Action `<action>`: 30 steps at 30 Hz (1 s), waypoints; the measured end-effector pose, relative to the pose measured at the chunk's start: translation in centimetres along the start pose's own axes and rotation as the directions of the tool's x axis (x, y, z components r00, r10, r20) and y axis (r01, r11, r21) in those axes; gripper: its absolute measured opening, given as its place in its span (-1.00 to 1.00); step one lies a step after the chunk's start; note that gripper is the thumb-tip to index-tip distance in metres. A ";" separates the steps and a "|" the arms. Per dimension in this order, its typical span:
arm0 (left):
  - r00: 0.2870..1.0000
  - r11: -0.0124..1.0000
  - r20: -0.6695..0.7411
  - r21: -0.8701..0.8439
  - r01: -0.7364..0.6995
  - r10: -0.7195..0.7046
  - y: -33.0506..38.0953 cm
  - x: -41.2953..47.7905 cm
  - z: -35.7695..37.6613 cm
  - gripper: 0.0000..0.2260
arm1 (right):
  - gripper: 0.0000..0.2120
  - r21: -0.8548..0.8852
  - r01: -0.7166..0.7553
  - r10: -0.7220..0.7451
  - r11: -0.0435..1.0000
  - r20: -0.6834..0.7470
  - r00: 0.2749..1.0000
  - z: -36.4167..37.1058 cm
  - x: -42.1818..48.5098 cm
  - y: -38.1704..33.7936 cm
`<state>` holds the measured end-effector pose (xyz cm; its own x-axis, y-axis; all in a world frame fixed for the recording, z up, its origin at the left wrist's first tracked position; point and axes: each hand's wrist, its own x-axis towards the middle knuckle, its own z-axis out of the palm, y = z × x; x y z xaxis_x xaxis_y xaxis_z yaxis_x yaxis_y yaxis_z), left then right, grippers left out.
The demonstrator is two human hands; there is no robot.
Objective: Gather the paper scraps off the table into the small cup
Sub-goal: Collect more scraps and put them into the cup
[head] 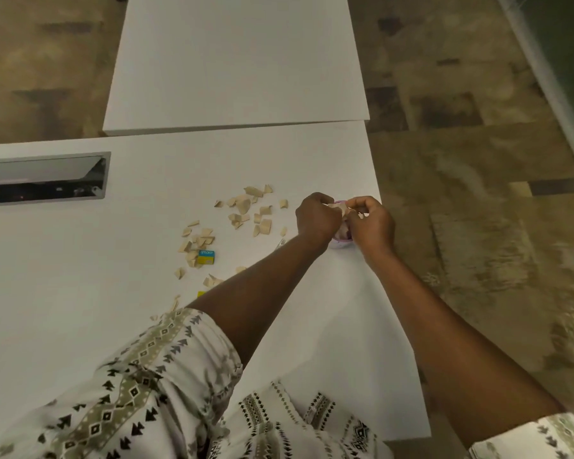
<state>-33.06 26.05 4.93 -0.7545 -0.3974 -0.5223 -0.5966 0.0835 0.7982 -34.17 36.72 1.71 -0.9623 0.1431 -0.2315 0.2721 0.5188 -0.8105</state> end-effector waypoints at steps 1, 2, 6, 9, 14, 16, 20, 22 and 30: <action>1.000 1.000 0.001 0.009 0.002 -0.002 0.0 0.0 0.0 -0.85 | -0.84 -0.023 0.013 -0.012 1.000 0.018 1.000 -0.1 0.0 0.0; 1.000 1.000 0.005 0.007 0.008 -0.008 0.0 -0.1 0.0 -0.85 | -0.85 -0.044 0.024 -0.023 0.999 0.035 0.999 -0.2 -0.1 0.0; 0.999 1.000 0.035 -0.018 0.009 -0.008 0.4 -0.7 -0.7 -0.82 | -0.82 -0.098 0.051 -0.046 0.994 0.051 0.998 -0.7 -0.4 -0.7; 0.999 1.000 0.032 -0.009 -0.026 0.027 0.8 -1.5 -1.6 -0.80 | -0.80 -0.134 0.095 -0.092 0.986 0.030 0.995 -1.2 -1.2 -1.5; 0.996 0.996 0.047 0.031 -0.080 0.078 -1.0 -2.9 -5.0 -0.81 | -0.86 -0.174 0.192 -0.186 0.966 0.047 0.981 -1.2 -3.4 -2.0; 0.997 0.996 0.045 0.051 -0.070 0.068 -2.8 -3.4 -7.1 -0.80 | -0.86 -0.191 0.213 -0.197 0.958 0.098 0.975 -0.5 -4.8 -1.8; 1.000 0.998 0.005 0.070 -0.003 0.003 -8.0 -4.2 -12.0 -0.84 | -0.85 -0.144 0.146 -0.113 0.979 0.215 0.970 1.9 -8.4 -0.1; 0.999 0.995 -0.029 0.094 0.028 -0.025 -11.0 -4.7 -14.7 -0.86 | -0.82 -0.198 0.099 -0.037 0.975 0.299 0.954 3.5 -9.9 1.2; 0.960 0.793 -0.262 0.604 0.086 0.096 -23.6 -8.1 -22.6 -0.43 | -0.60 -0.559 0.207 0.113 0.803 0.484 0.868 9.2 -15.1 4.9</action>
<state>-6.69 6.66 -2.86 -0.7100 -0.6131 -0.3464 -0.7026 0.5839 0.4067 -18.25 29.35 -3.75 -0.8026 -0.2250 -0.5524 0.0168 0.9173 -0.3979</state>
